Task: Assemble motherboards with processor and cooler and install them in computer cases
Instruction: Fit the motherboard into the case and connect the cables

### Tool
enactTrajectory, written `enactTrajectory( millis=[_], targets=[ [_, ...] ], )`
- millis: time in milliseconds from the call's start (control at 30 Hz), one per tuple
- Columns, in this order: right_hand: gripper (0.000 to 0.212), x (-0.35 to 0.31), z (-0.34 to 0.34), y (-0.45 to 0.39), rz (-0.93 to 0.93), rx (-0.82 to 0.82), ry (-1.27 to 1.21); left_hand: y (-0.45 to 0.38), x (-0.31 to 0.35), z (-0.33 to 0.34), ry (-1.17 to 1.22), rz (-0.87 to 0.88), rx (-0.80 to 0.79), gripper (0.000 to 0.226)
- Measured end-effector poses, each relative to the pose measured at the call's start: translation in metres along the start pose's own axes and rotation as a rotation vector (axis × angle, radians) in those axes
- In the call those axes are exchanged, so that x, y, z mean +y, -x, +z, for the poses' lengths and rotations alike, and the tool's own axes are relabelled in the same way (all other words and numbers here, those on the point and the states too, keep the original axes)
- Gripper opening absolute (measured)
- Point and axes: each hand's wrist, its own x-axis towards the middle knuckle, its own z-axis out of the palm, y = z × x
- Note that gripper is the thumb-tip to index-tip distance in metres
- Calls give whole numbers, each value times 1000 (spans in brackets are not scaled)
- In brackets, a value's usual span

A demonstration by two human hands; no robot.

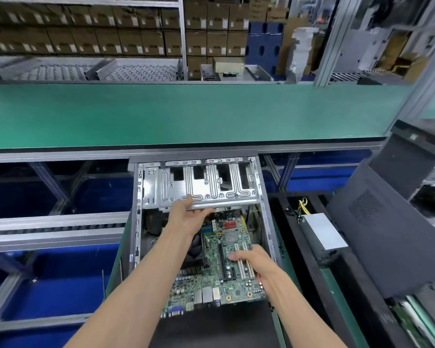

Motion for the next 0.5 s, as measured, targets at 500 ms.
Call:
enactTrajectory(
  millis=[500],
  targets=[
    [76, -35, 7, -46, 132, 4, 79, -45, 25, 19, -13, -32, 68, 64]
  ],
)
